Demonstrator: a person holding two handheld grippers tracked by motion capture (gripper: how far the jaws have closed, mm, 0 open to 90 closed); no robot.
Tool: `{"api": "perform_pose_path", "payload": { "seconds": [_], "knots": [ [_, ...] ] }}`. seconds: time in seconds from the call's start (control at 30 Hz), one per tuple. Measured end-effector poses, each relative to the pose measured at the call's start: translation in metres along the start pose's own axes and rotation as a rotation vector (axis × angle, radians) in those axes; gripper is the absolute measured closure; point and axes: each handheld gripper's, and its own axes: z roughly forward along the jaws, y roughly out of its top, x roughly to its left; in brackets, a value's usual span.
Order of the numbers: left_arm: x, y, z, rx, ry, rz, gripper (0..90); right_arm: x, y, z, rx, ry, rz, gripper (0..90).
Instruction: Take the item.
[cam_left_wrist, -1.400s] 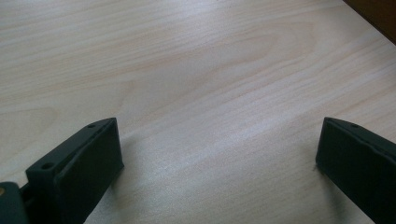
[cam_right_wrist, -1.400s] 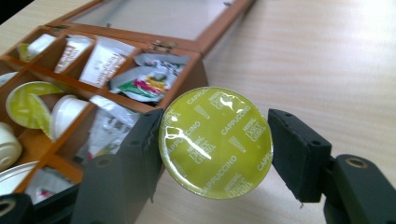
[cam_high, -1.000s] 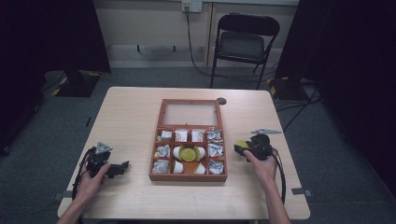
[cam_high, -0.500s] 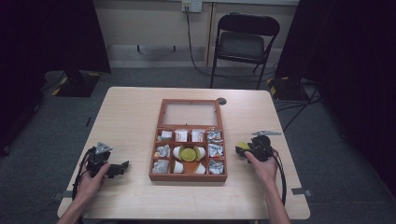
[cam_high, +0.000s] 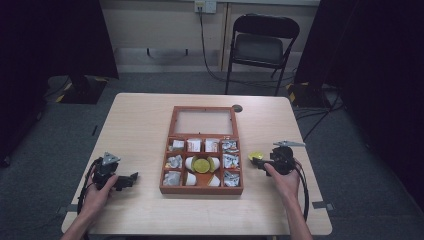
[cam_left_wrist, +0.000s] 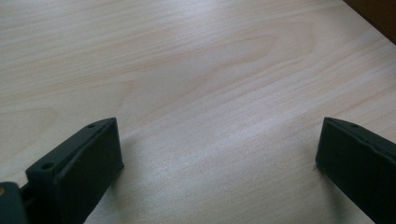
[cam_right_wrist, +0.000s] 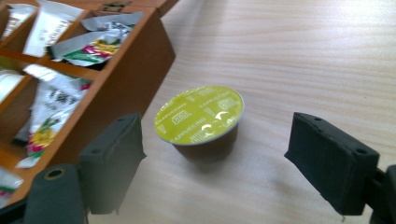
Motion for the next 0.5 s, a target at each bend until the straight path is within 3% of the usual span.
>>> {"api": "perform_pose_path", "payload": {
  "seconds": [0.4, 0.5],
  "knots": [
    [0.000, 0.000, 0.000, 0.000, 0.000, 0.000, 0.0, -0.001, -0.020, -0.030, -0.011, 0.012, 0.009, 17.4],
    [0.000, 0.000, 0.000, 0.000, 0.001, 0.000, 0.0, -0.001, -0.029, -0.040, -0.015, -0.003, 0.001, 17.4]
  ]
}}
